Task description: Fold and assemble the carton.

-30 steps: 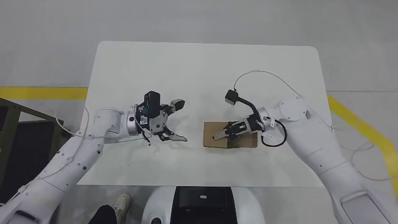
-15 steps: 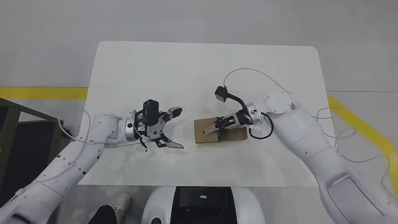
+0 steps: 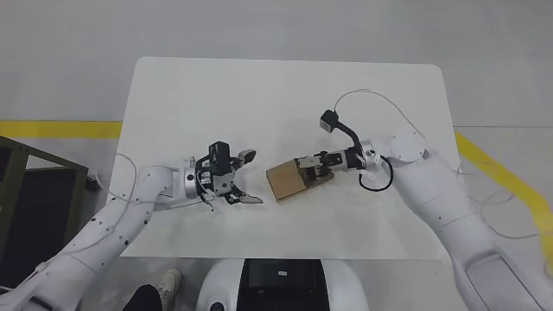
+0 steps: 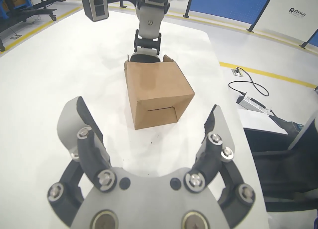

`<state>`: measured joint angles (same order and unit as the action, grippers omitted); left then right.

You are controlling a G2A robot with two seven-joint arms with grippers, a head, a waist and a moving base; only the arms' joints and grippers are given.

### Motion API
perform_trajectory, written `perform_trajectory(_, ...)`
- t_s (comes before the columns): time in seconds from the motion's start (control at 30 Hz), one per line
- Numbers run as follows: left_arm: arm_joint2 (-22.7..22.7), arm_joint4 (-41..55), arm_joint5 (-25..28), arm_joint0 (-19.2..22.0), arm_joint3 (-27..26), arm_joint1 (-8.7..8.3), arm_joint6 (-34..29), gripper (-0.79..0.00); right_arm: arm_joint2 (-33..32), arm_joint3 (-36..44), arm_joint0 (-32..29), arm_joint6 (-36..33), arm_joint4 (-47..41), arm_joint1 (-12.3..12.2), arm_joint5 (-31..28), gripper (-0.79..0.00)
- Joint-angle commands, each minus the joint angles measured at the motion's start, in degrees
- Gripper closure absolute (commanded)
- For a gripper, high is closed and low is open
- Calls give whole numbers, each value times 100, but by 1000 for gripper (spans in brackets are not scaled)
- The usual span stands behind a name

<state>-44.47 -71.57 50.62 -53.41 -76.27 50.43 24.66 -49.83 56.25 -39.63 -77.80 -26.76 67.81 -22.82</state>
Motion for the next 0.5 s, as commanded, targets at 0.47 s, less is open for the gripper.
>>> perform_trajectory(0.47,55,-60,-883,-314,-695,163,-1158,-785,-1714,2954,-1748,869,766,-651,760,-785)
